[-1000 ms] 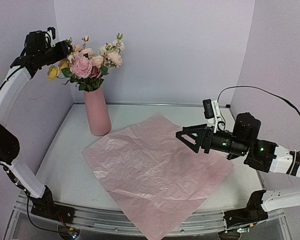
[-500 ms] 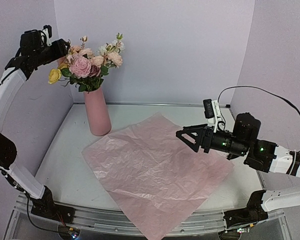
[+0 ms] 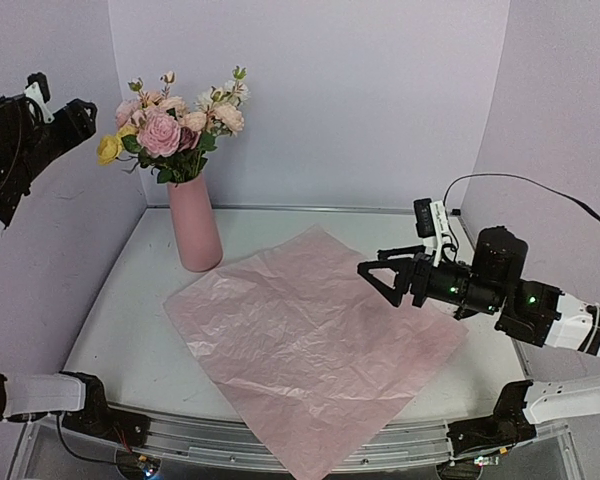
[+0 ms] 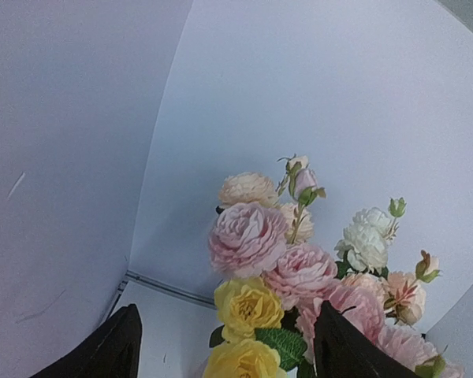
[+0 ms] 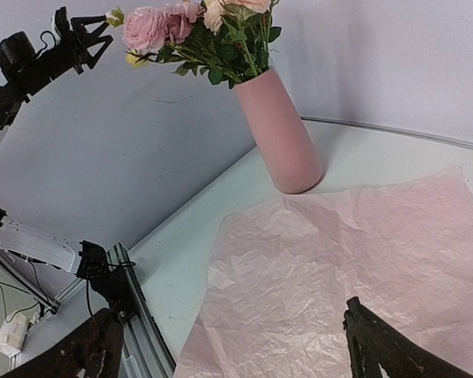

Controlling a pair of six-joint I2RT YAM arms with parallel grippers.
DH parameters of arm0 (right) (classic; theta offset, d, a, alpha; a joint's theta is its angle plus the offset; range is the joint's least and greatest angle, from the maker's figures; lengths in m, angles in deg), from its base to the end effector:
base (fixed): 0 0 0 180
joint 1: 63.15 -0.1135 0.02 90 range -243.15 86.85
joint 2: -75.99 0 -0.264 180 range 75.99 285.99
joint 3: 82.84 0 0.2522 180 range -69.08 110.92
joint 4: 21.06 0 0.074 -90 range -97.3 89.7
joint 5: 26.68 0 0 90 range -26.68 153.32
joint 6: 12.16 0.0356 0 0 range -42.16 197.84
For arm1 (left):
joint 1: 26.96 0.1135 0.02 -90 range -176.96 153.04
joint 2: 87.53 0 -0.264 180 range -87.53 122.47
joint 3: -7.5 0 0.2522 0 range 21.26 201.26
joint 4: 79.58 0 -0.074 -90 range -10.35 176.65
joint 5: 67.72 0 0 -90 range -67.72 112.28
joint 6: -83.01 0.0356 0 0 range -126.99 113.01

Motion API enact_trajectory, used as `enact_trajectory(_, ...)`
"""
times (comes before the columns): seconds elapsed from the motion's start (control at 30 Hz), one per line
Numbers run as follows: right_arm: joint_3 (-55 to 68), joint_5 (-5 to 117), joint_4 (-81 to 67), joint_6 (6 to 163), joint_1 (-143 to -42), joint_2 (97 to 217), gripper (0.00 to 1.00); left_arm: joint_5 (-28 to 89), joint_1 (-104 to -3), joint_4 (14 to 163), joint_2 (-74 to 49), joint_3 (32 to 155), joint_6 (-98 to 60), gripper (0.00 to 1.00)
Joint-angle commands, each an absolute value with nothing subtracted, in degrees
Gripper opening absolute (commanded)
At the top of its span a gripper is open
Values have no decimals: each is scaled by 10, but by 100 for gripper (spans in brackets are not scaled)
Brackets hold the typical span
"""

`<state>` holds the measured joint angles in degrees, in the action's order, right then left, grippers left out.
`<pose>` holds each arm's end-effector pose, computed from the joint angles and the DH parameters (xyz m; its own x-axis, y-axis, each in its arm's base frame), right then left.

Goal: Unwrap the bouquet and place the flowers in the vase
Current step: Insert the fake flower into the vase, then reset both arms

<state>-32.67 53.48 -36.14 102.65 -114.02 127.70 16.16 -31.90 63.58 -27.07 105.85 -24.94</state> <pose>0.1307 0.1703 0.3395 -0.2306 0.3717 -0.8993 -0.8509 0.3712 0.3716 0.1978 -0.0133 0.5001 0.0237 -0.3096 -0.9506 -0.0139 0.9506 -0.3100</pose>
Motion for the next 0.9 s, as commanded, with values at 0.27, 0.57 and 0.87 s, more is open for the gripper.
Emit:
enact_trajectory(0.27,-340,600,-371,975,-1140,1224,98,147,-320,622,-456,885,-266,89)
enact_trajectory(0.57,-372,648,-360,952,-1140,1255,98,225,-320,608,-500,770,-300,100)
enact_trajectory(0.87,-372,637,-333,926,-1140,1322,98,333,-319,636,-494,628,-349,99)
